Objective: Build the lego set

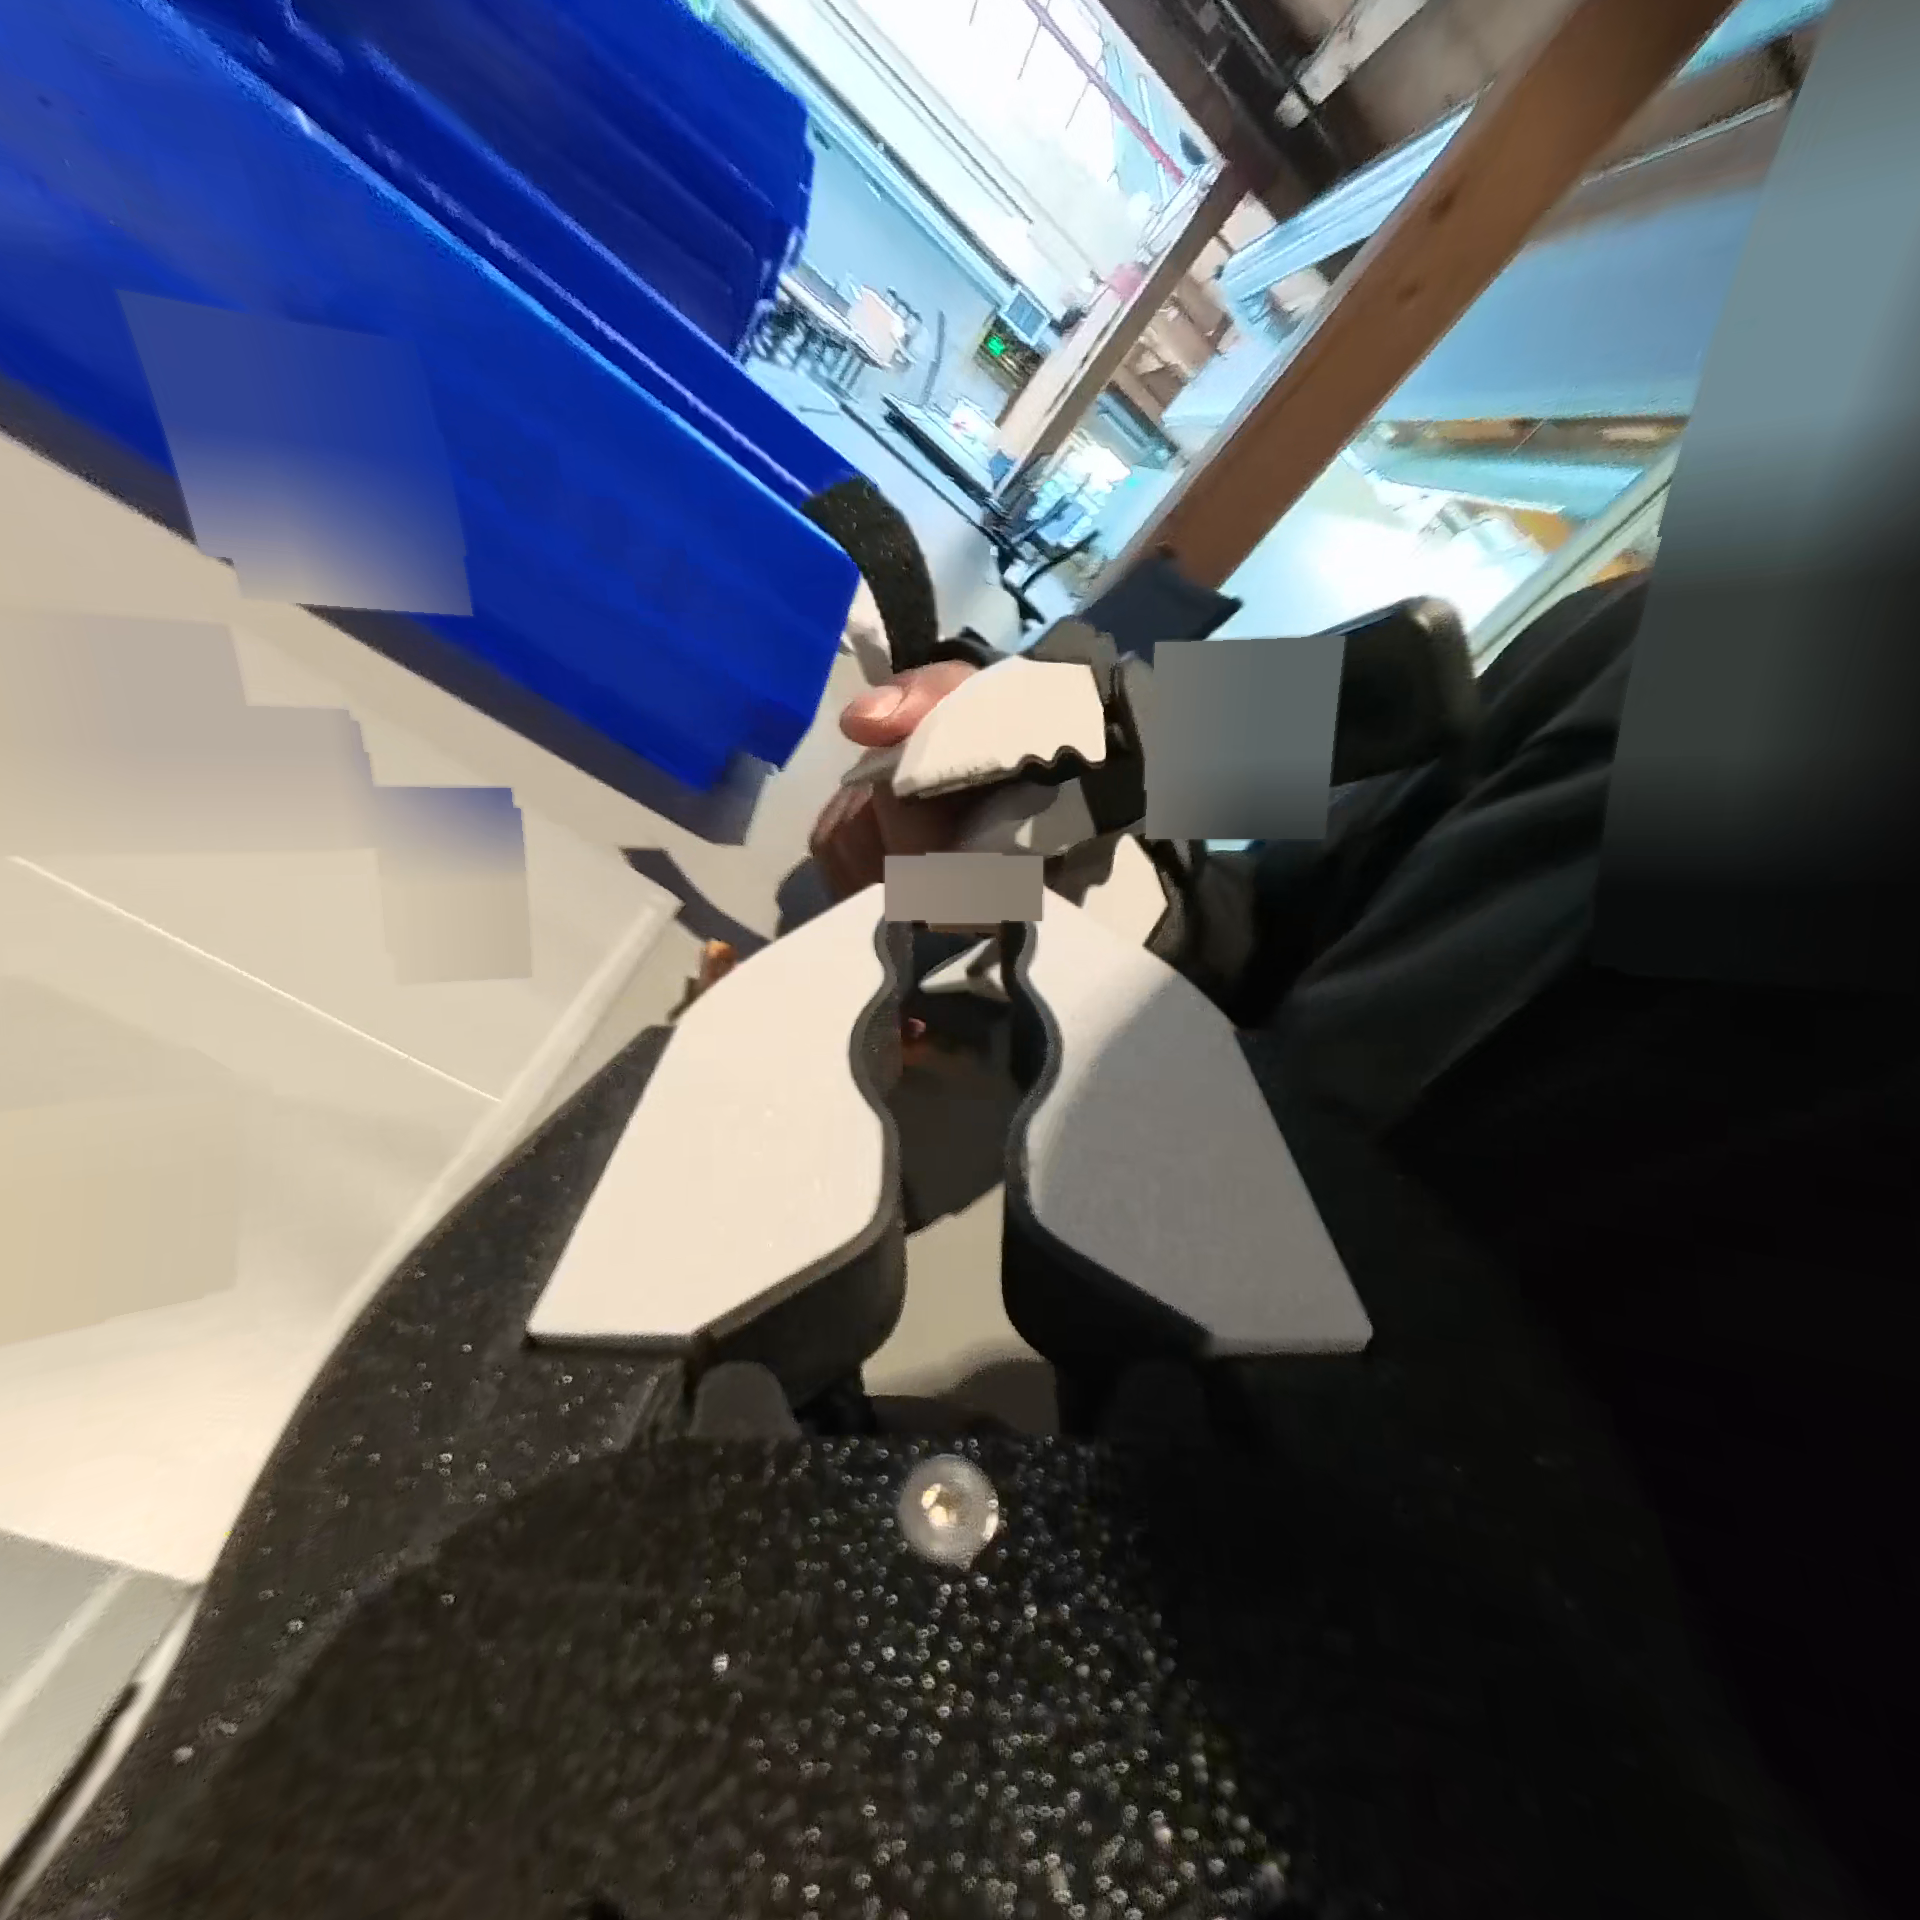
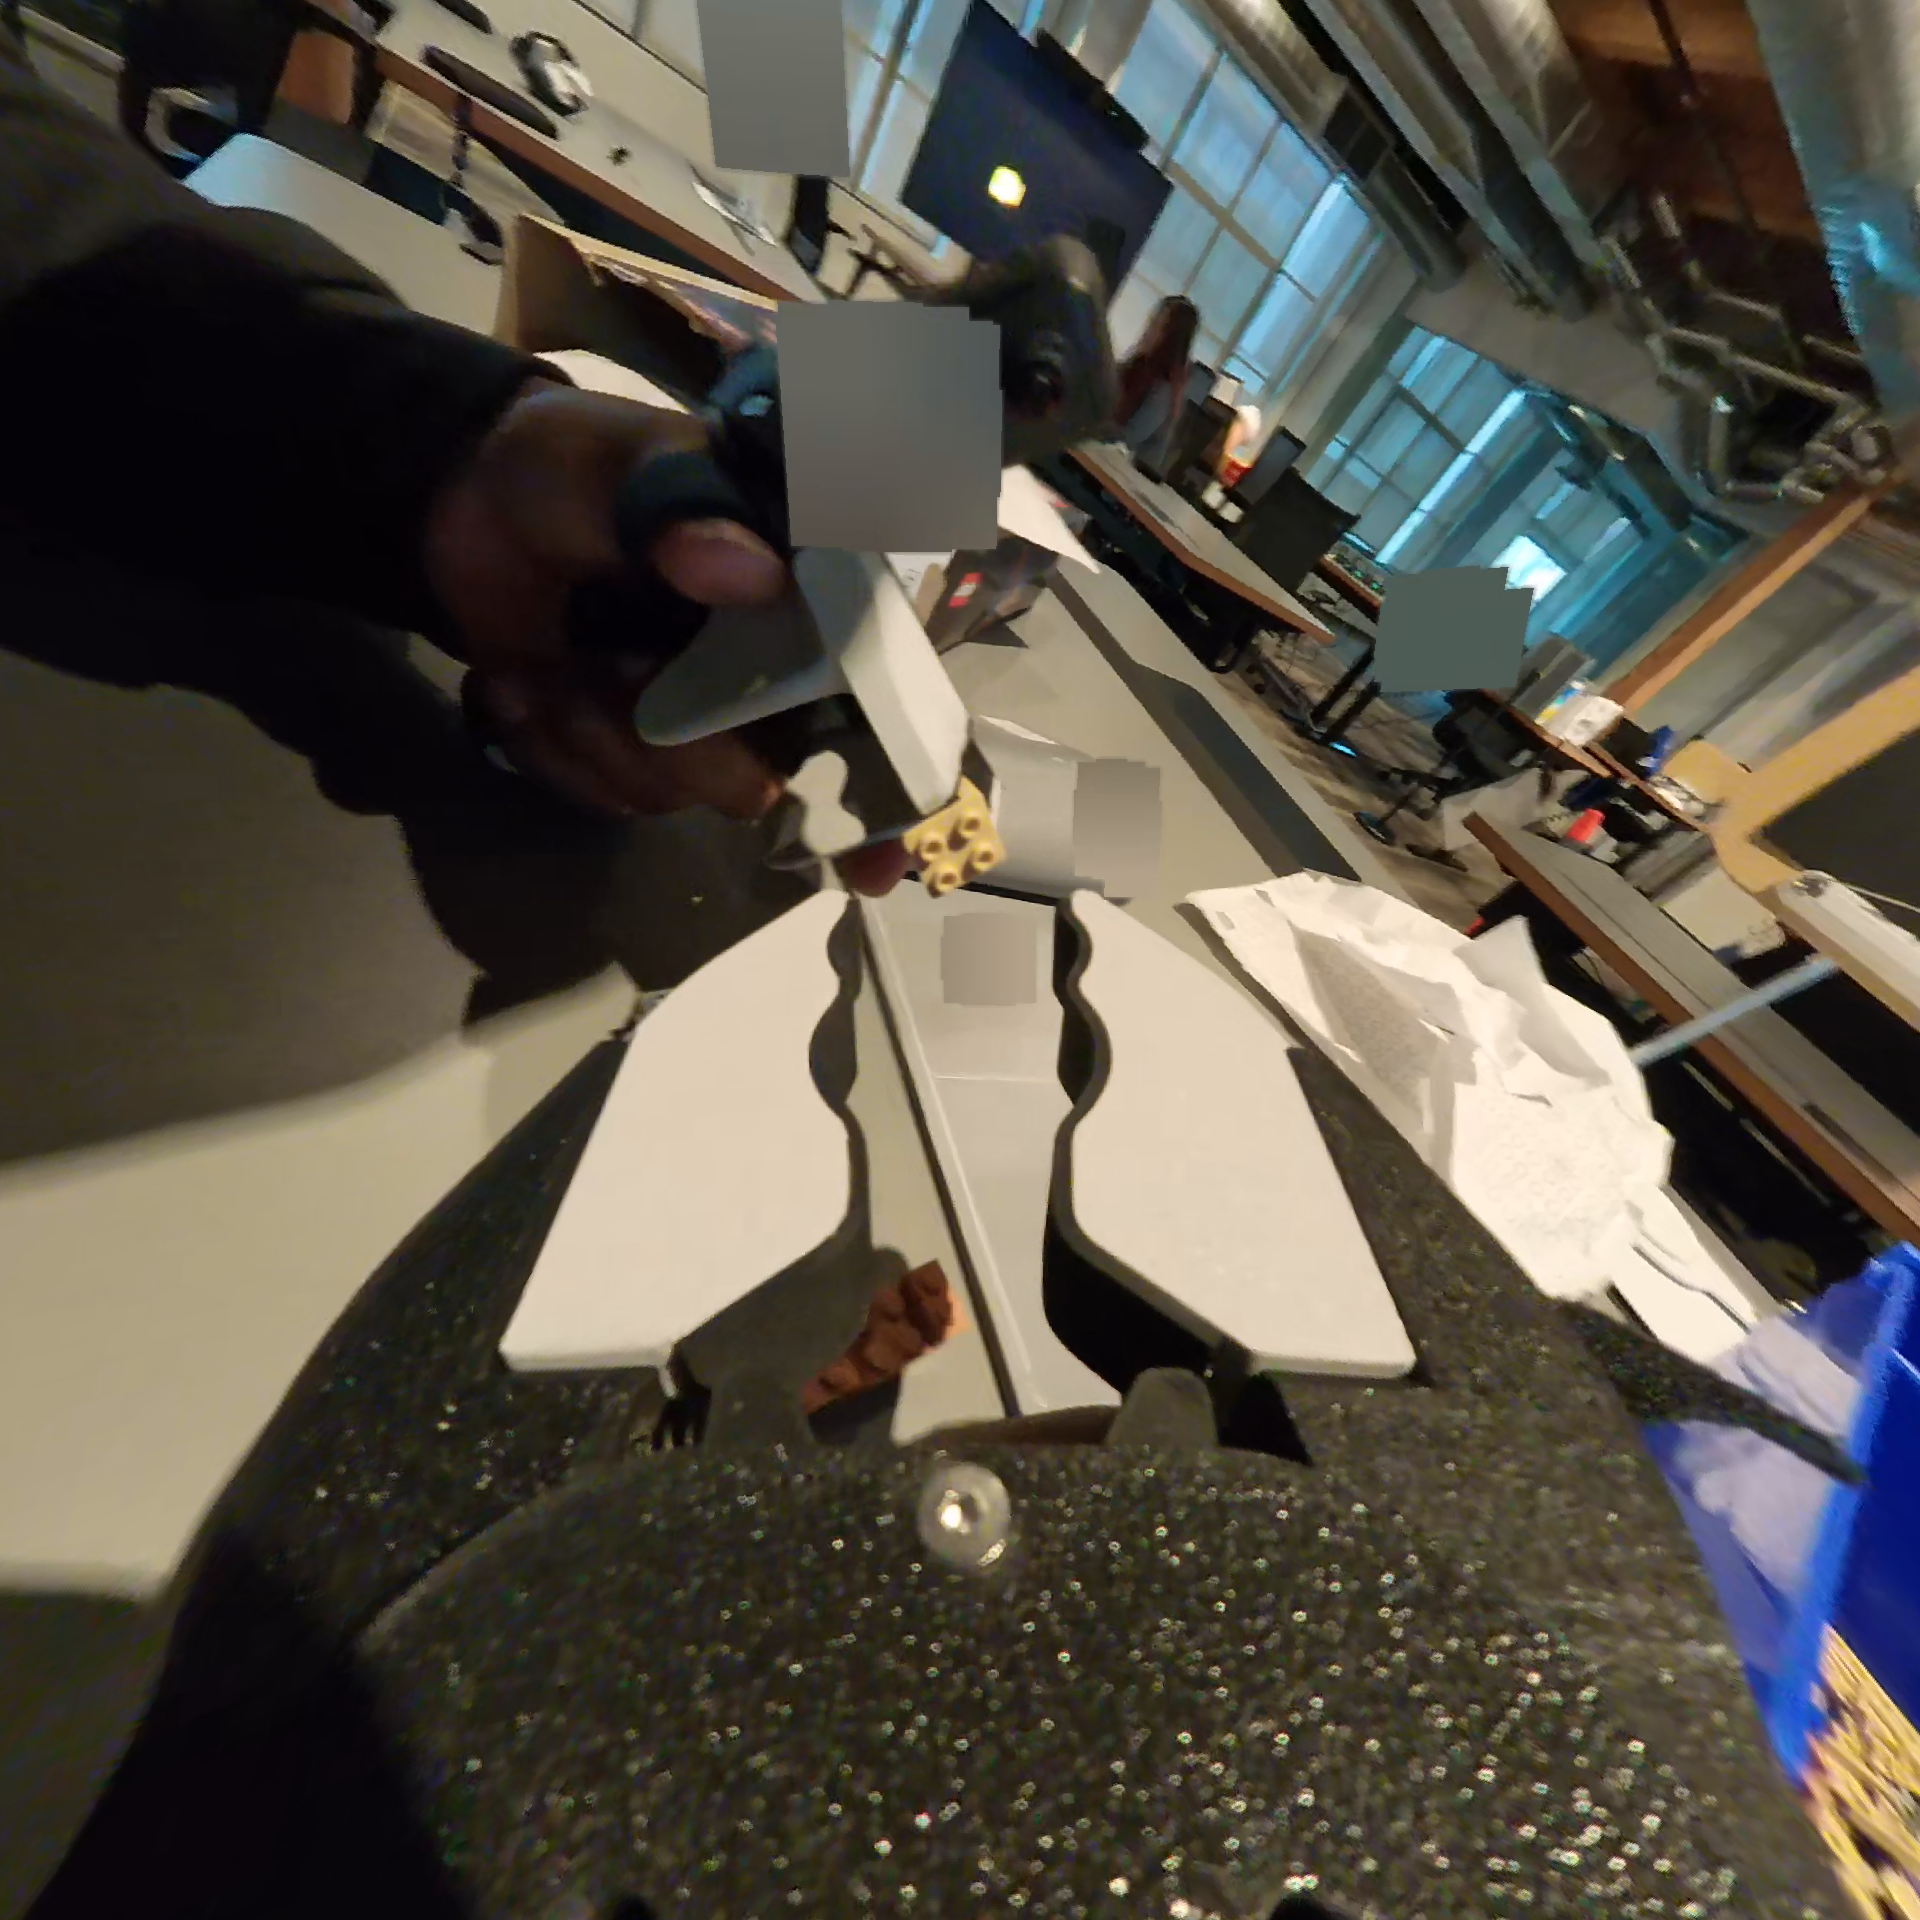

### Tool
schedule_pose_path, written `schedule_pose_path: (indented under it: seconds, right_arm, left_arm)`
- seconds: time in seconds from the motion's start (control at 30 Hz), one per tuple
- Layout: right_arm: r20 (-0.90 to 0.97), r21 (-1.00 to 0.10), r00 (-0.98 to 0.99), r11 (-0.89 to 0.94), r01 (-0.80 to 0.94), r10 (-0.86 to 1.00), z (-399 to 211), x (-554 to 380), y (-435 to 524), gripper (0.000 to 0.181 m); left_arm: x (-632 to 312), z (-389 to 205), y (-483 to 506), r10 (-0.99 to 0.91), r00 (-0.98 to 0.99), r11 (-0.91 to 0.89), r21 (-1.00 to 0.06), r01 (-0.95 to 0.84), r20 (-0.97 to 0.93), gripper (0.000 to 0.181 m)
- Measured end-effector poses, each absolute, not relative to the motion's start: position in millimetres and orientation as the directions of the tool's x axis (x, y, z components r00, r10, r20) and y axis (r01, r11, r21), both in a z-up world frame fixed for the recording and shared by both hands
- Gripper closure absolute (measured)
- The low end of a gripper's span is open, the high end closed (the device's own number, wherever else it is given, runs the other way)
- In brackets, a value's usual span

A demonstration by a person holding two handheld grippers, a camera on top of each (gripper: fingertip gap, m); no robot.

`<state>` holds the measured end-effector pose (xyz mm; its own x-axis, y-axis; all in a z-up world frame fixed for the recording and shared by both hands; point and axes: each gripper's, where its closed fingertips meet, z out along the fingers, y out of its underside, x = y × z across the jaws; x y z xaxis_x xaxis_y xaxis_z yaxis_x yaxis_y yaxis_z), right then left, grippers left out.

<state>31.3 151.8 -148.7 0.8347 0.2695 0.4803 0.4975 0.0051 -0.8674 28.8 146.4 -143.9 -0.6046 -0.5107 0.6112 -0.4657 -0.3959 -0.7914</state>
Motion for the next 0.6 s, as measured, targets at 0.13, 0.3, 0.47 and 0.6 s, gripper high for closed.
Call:
schedule_pose_path:
  seconds: [0.13,0.3,0.47,0.6]
  right_arm:
    - [0.497,-0.855,0.812,0.013,0.518,0.307,-152,23,151,0.146]
    - [0.536,-0.829,0.777,0.029,0.559,0.33,-155,16,149,0.163]
    - [0.355,-0.909,0.851,-0.068,0.41,0.386,-159,19,151,0.165]
    - [-0.032,-0.962,0.899,-0.258,0.092,0.438,-166,24,151,0.165]
  left_arm:
    - [23,-151,141,-0.478,-0.606,-0.37,-0.771,-0.518,0.636,0.166]
    - [19,-156,131,-0.464,-0.61,-0.321,-0.763,-0.561,0.643,0.166]
    - [23,-157,132,-0.481,-0.603,-0.319,-0.768,-0.555,0.636,0.166]
    - [26,-149,149,-0.637,-0.644,-0.223,-0.9,-0.374,0.425,0.161]
